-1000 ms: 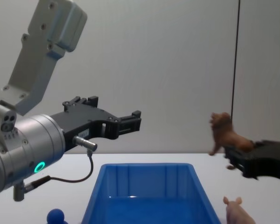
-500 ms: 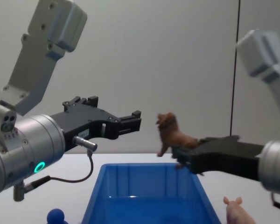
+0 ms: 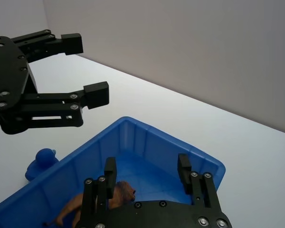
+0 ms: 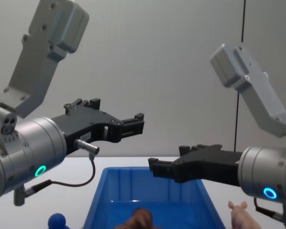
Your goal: Pick up the two dolls from the table and place them into the box.
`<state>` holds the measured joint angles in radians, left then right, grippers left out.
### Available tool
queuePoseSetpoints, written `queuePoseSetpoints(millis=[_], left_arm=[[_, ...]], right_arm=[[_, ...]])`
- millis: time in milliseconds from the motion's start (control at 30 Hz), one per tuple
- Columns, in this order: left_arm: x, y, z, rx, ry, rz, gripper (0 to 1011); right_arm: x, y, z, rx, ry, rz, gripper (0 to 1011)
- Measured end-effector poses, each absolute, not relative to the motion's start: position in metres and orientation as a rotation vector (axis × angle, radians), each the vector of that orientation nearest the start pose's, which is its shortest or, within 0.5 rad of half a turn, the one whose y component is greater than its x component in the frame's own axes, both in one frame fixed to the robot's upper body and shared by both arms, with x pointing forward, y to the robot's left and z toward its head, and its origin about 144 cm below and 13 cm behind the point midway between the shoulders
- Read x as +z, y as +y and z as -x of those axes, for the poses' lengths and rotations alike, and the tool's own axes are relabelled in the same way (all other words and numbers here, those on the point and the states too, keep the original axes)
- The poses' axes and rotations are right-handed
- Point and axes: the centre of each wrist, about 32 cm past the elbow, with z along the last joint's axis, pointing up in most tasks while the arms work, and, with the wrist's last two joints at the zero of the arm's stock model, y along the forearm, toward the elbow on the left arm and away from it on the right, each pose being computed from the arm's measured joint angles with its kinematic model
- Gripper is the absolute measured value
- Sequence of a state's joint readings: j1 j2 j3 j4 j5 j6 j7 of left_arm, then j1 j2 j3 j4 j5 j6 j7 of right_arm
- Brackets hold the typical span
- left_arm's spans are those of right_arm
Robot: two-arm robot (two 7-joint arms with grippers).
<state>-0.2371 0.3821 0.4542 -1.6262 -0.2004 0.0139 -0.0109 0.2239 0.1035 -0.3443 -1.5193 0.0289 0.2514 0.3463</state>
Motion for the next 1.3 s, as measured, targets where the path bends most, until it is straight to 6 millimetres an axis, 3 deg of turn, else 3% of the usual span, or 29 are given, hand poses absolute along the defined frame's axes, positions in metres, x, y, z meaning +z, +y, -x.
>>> queuePoseSetpoints(millis=[33, 333, 867, 1300], left_arm=[[1.204, 0.198, -0.492, 1.124, -0.268, -0.061, 1001], [1.204, 0.198, -0.492, 1.124, -0.268, -0.061, 1001], [1.204, 0.198, -0.492, 1.124, -0.268, -0.061, 1001], [1.204, 0.198, -0.492, 1.124, -0.268, -0.061, 1001]], right_arm=[[1.19, -0.15, -0.504, -0.915, -0.009, 0.197, 792], [1.189, -0.155, -0.5, -0.971, -0.011, 0.199, 1001], [1.182, -0.171, -0.473, -1.12, -0.031, 0.201, 1001], [1.161, -0.184, -0.45, -1.198, -0.001, 0.26, 1001]])
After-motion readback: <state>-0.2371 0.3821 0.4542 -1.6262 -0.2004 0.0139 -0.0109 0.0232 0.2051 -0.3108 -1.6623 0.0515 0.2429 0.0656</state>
